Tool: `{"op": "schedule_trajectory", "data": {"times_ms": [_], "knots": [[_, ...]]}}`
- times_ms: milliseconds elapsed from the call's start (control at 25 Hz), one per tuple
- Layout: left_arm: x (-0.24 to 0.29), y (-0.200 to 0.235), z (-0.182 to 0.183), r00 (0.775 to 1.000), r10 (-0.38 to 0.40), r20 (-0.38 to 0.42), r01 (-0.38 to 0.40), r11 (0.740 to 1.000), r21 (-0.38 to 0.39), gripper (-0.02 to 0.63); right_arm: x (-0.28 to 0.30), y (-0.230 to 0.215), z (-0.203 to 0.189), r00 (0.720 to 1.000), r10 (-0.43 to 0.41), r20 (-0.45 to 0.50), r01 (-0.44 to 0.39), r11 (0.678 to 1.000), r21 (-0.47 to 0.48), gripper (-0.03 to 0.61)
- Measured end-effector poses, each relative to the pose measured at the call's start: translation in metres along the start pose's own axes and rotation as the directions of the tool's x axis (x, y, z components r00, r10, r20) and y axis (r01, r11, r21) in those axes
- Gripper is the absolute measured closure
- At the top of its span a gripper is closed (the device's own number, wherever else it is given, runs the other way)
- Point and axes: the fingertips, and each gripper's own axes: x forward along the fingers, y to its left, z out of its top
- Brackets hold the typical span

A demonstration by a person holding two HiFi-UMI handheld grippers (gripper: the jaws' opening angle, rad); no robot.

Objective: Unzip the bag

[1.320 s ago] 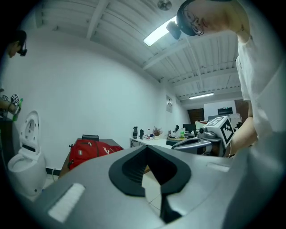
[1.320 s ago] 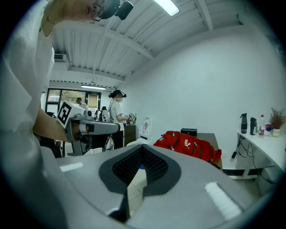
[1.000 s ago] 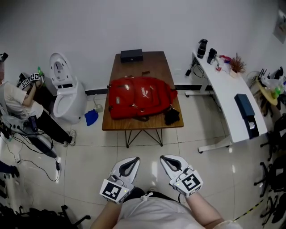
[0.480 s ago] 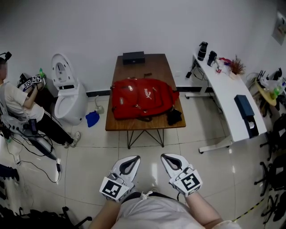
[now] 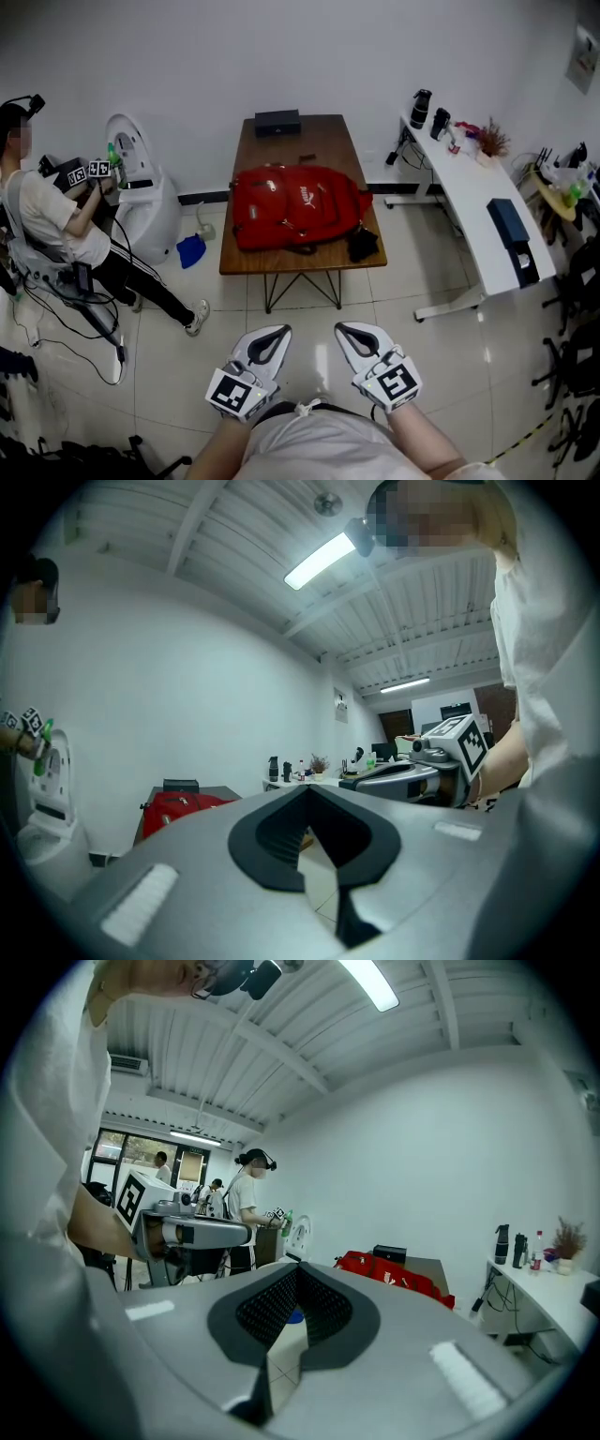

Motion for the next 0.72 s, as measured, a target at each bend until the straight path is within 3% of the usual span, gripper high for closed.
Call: {"op": "schedule_trajectory", "data": {"times_ms": [520, 720], "knots": [[0.016, -0.001, -0.002, 1.000, 0.013, -0.024, -0.013, 0.999, 0.032, 0.607, -0.005, -0.016, -0.003, 1.000, -0.026, -0.012, 0.027, 0.998, 0.059, 0.569], [0.020, -0.006, -0.003, 1.000, 0.005, -0.019, -0.004, 1.000, 0.031, 0.607, -0.005, -0.023, 0.002, 0.999, -0.048, -0.018, 0.048, 0.998, 0.032, 0.569]]}}
